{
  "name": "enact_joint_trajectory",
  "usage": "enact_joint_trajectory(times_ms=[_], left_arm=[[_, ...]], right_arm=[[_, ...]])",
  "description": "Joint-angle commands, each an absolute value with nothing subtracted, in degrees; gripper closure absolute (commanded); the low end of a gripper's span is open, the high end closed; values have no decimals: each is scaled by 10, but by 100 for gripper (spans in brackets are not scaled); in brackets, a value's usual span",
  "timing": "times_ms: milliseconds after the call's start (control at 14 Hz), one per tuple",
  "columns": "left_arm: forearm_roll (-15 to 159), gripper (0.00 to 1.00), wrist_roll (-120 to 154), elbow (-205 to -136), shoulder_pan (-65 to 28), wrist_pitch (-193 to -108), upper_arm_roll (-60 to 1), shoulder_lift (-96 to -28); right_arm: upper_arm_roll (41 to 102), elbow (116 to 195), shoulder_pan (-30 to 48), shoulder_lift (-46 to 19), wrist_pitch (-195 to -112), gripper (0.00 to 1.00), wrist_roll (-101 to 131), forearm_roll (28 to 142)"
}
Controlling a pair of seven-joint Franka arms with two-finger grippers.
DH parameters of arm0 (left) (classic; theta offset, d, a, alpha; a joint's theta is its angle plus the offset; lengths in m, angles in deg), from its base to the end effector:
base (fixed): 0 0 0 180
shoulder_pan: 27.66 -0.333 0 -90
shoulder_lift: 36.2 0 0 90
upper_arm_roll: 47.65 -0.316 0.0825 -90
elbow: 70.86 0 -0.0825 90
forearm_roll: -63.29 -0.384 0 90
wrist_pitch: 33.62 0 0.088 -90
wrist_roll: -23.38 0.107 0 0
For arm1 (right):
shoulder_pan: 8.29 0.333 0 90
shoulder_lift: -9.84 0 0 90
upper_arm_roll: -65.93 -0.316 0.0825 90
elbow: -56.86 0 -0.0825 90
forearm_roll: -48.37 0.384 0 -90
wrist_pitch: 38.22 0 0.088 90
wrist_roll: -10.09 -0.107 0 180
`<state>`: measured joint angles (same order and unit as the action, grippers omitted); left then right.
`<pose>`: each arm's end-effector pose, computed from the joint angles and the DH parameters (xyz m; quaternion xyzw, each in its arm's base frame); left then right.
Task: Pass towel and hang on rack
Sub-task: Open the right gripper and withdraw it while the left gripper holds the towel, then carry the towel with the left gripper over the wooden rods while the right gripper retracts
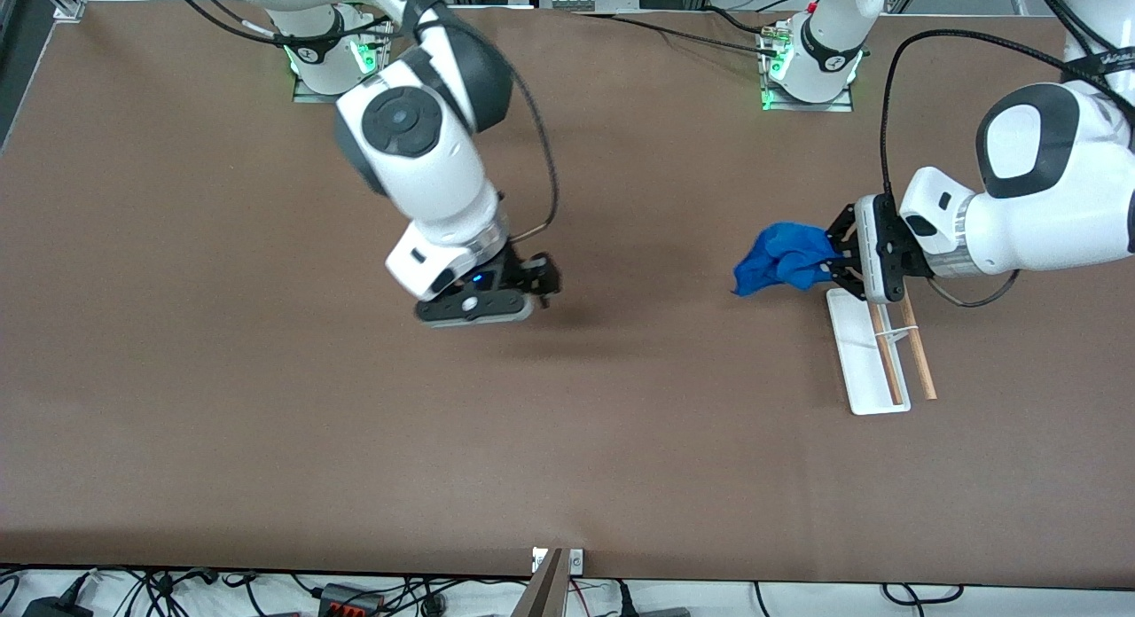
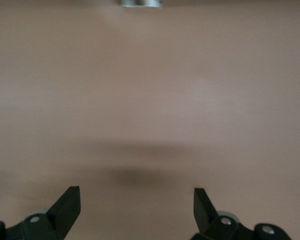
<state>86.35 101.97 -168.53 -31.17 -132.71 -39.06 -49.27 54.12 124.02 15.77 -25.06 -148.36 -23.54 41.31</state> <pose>0.6022 -0.0833 0.4503 0.7580 -0.6096 0.0465 0.2272 0.6299 0.3934 0.4579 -0.9970 -0.0137 -0.0638 0.0416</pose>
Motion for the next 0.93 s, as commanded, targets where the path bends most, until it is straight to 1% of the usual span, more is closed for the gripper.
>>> enact_joint_trajectory(times_ms=[0, 214, 427, 498, 569, 712, 854], left_arm=[[795, 100, 1003, -1607, -306, -1286, -387, -527], [714, 100, 1004, -1562, -305, -1265, -386, -550], [671, 100, 1005, -1553, -306, -1262, -389, -554], [658, 100, 1006, -1552, -306, -1261, -390, -555], [629, 100, 1005, -1546, -305, -1254, -386, -555], [584, 100, 1004, -1523, -293, -1248, -385, -555], [578, 100, 1001, -1522, -291, -1238, -388, -562]], right_arm=[[534, 1255, 95, -227, -1419, 0, -190, 403], [534, 1255, 34, -218, -1387, 0, -179, 401], [534, 1258, -17, -209, -1374, 0, -172, 403], [536, 1266, -33, -196, -1374, 0, -146, 407], [548, 1278, -39, -186, -1374, 0, -119, 408], [590, 1292, -39, -160, -1373, 0, -50, 410], [622, 1314, -46, -130, -1369, 0, 17, 411]])
